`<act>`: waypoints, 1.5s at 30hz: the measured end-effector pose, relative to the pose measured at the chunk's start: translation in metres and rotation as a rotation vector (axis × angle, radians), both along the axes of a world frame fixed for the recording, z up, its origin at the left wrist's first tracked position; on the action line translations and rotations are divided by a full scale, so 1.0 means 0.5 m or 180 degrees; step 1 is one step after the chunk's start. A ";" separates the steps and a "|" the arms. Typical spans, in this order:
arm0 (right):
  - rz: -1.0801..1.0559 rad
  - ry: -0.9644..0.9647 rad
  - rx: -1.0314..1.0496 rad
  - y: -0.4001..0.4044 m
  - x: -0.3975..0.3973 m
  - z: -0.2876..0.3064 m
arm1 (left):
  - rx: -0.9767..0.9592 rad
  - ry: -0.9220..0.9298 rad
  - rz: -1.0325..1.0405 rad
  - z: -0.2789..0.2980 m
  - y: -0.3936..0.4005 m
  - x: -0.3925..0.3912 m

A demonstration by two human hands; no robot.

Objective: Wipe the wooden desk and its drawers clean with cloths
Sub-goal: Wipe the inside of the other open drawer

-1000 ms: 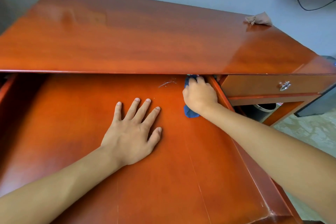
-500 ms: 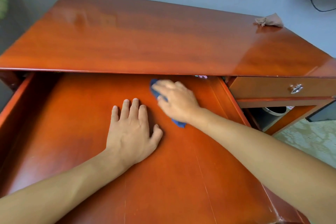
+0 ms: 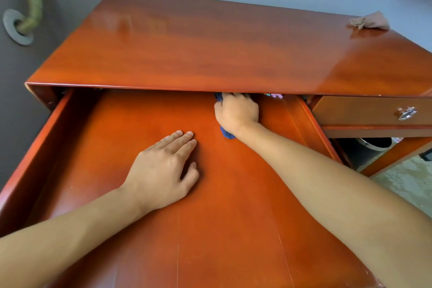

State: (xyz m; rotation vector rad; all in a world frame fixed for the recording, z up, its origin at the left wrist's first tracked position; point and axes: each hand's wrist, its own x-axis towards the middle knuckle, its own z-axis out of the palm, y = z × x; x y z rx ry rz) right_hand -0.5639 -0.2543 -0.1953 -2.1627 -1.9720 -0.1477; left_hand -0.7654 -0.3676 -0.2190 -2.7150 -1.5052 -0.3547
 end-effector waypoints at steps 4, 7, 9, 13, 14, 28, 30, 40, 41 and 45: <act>0.1349 0.0105 0.0110 -0.091 -0.085 -0.022 | 0.0059 -0.0229 -0.0131 0.001 -0.010 -0.025; 0.2491 0.0173 -0.0066 -0.128 -0.044 -0.019 | 0.0369 0.0013 -0.0143 0.016 -0.035 -0.082; 0.1606 0.0046 0.0061 -0.071 0.005 -0.021 | 0.0376 0.0432 -0.0028 0.034 -0.050 -0.133; 0.0282 -0.0087 0.0204 -0.018 -0.040 -0.034 | 0.0459 0.1156 0.0339 0.069 -0.053 -0.250; 0.0572 -0.0007 0.0230 -0.016 -0.082 -0.037 | 0.0487 0.1245 0.0410 0.073 -0.052 -0.283; 0.2552 0.0102 0.0212 -0.044 -0.218 -0.025 | -0.0170 -0.0831 0.1115 0.074 -0.112 -0.354; 0.1400 0.0137 0.0194 0.008 -0.253 -0.020 | -0.0195 -0.1017 0.1173 0.079 -0.103 -0.349; 0.4962 0.0798 -0.0725 -0.302 -0.322 -0.028 | -0.0324 -0.1284 0.1254 0.082 -0.085 -0.354; 0.5152 0.0823 -0.1000 -0.303 -0.278 -0.021 | -0.0362 -0.1298 0.1276 0.083 -0.085 -0.352; 0.4268 0.0844 -0.0794 -0.203 -0.092 -0.004 | -0.0481 -0.1533 0.1419 0.082 -0.084 -0.347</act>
